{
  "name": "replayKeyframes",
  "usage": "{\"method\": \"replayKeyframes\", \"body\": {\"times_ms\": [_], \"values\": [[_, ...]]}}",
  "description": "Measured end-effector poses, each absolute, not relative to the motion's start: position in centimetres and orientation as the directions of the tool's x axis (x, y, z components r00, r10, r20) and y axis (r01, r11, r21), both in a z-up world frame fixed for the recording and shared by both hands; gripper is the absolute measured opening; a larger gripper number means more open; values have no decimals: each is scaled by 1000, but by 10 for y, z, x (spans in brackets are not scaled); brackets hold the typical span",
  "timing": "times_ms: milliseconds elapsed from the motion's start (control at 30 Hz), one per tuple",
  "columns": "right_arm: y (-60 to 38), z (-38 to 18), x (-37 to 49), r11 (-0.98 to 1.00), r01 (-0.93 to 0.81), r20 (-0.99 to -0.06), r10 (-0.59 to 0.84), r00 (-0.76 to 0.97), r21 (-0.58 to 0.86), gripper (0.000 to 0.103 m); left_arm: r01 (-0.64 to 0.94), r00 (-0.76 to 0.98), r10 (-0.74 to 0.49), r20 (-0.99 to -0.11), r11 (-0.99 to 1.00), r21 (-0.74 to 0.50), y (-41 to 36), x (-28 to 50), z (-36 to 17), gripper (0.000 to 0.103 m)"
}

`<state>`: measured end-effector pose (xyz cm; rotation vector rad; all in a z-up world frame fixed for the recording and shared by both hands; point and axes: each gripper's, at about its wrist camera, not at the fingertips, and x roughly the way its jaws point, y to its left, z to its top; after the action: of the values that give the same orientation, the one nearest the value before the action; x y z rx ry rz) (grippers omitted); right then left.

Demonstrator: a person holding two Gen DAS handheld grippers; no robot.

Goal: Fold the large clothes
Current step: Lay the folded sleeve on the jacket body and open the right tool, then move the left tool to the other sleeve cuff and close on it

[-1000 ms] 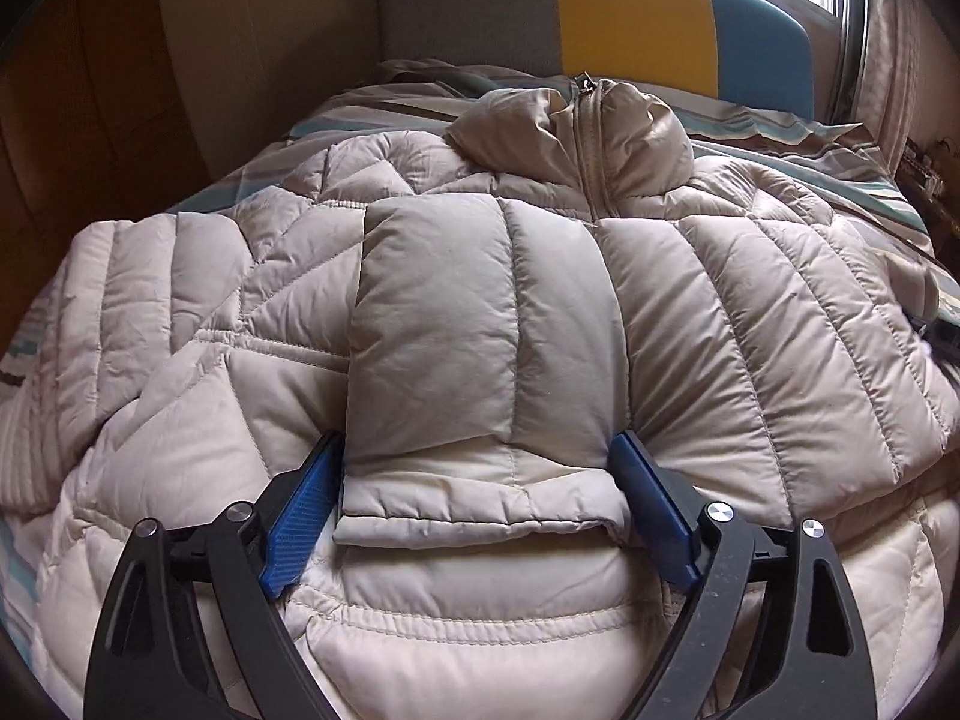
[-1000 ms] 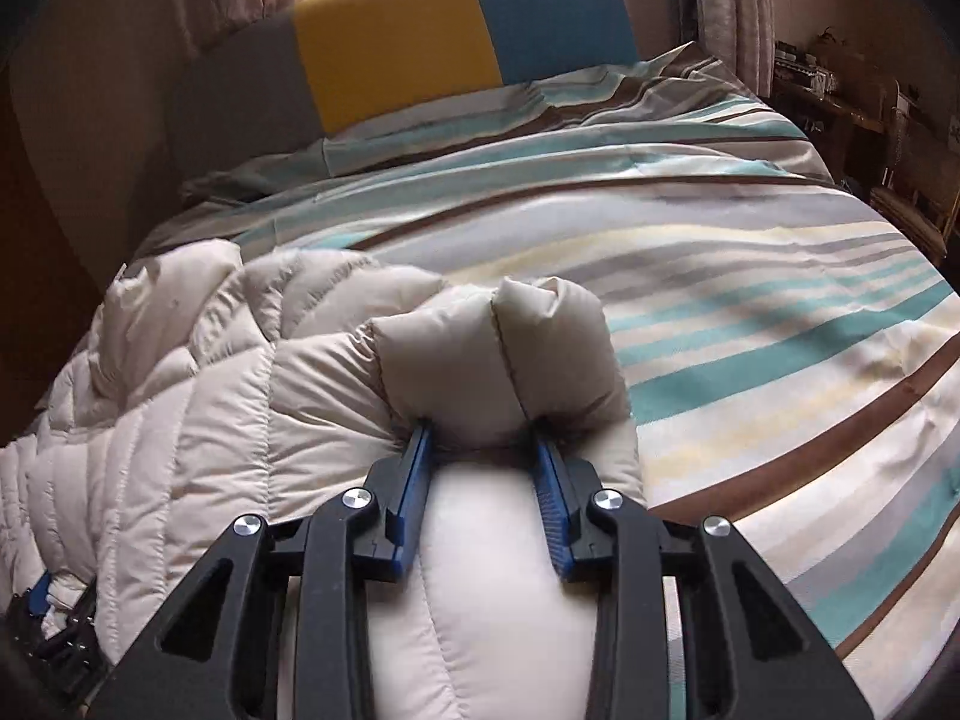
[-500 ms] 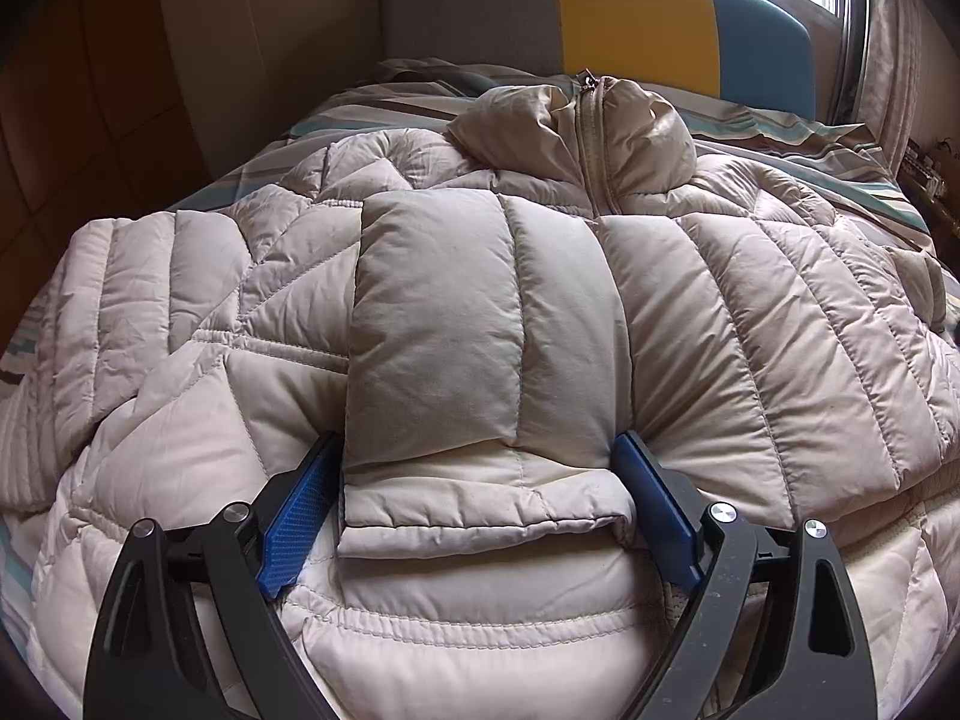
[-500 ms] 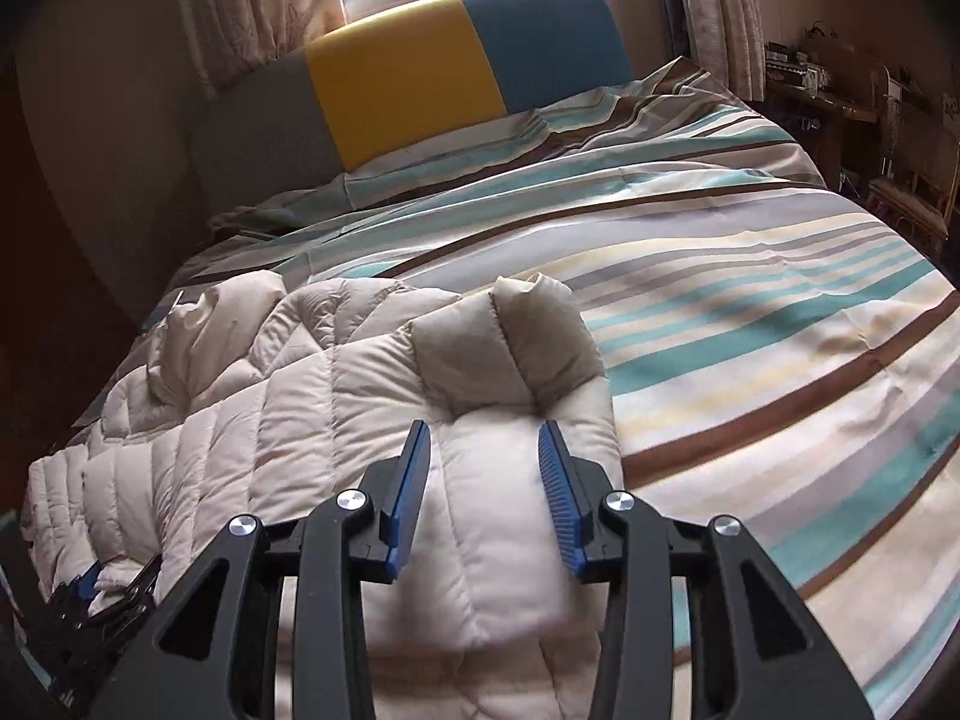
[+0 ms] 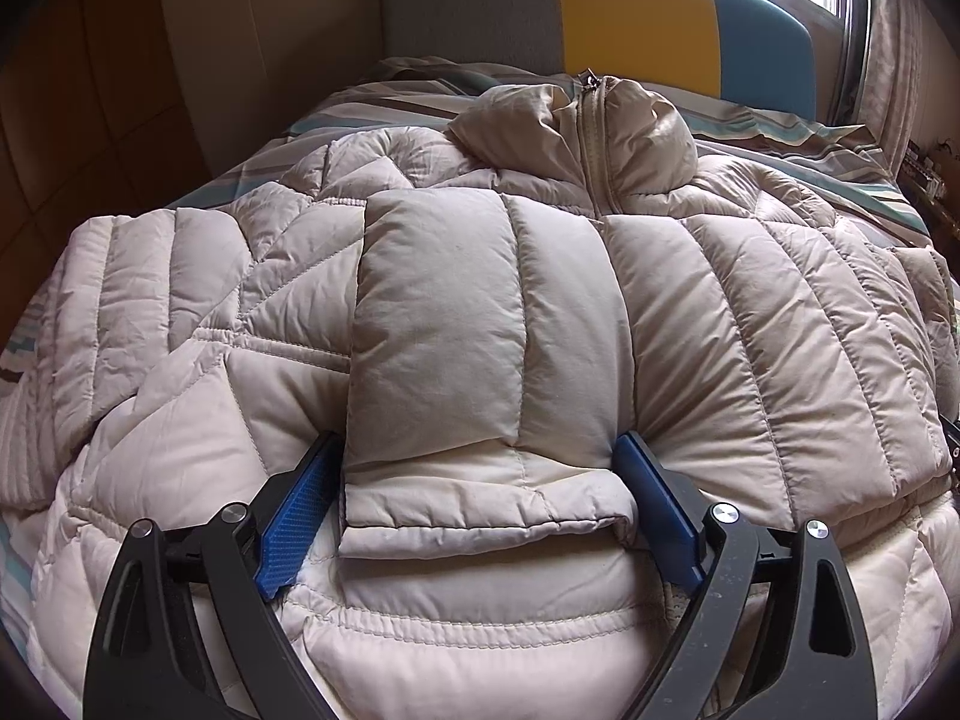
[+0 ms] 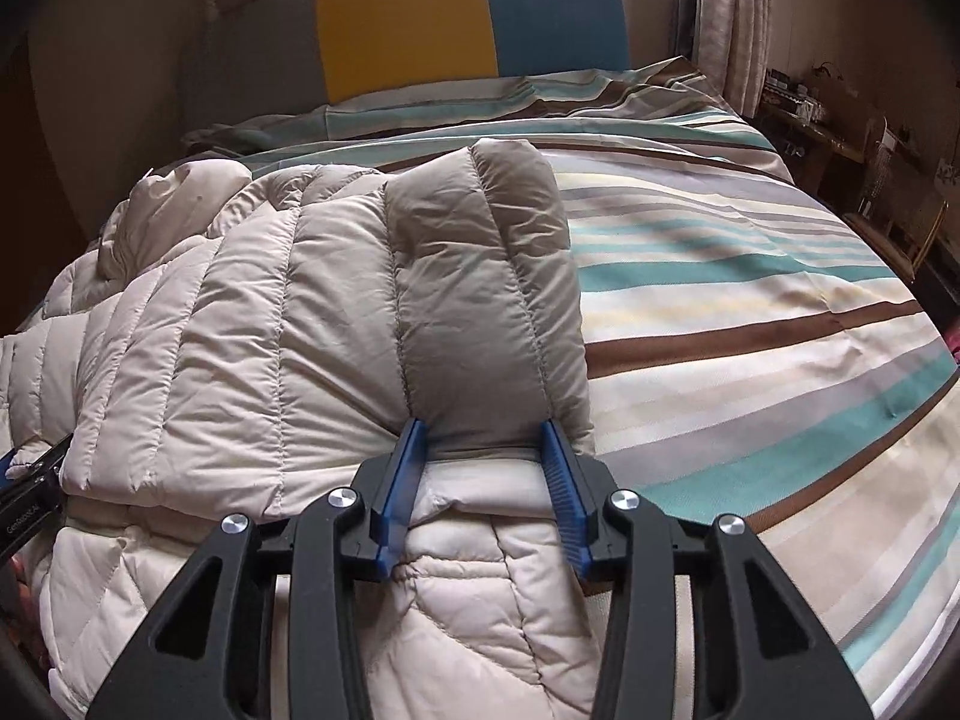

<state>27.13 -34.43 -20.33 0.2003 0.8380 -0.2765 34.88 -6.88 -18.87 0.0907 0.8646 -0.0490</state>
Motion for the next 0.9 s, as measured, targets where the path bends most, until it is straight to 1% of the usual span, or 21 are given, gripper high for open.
{"method": "replayKeyframes", "body": {"times_ms": [100,133,167,200,233,267,367,467,533,633,900], "values": [[-345,-204,271,944,326,-755,-174,632,56,44,80,645,-5,-764,995,61,-69,349,-187,92],[-345,-205,271,942,332,-756,-178,630,55,47,80,643,-9,-766,995,55,-69,349,-185,93],[-347,-206,271,936,347,-762,-187,621,53,51,81,637,-23,-770,996,37,-65,349,-183,96],[-351,-208,270,930,362,-768,-189,612,60,61,83,631,-39,-774,996,18,-63,348,-181,99],[-356,-209,270,926,369,-775,-174,608,82,65,91,625,-63,-778,996,-8,-58,345,-178,100],[-359,-210,270,924,368,-776,-156,611,104,66,98,623,-82,-778,995,-27,-55,343,-176,100],[-358,-209,269,926,368,-774,-170,610,86,66,91,627,-128,-769,992,-91,-36,333,-166,100],[-356,-209,269,926,369,-773,-181,608,73,66,38,657,-119,-745,991,-125,-11,325,-152,100],[-356,-209,269,926,371,-774,-184,606,71,67,-17,678,-96,-729,989,-146,15,322,-144,100],[-355,-208,269,925,373,-774,-187,605,69,68,-108,701,-24,-713,984,-139,53,321,-135,100],[-355,-209,268,924,377,-774,-196,602,60,69,-393,659,136,-740,901,-184,169,314,-142,100]]}}
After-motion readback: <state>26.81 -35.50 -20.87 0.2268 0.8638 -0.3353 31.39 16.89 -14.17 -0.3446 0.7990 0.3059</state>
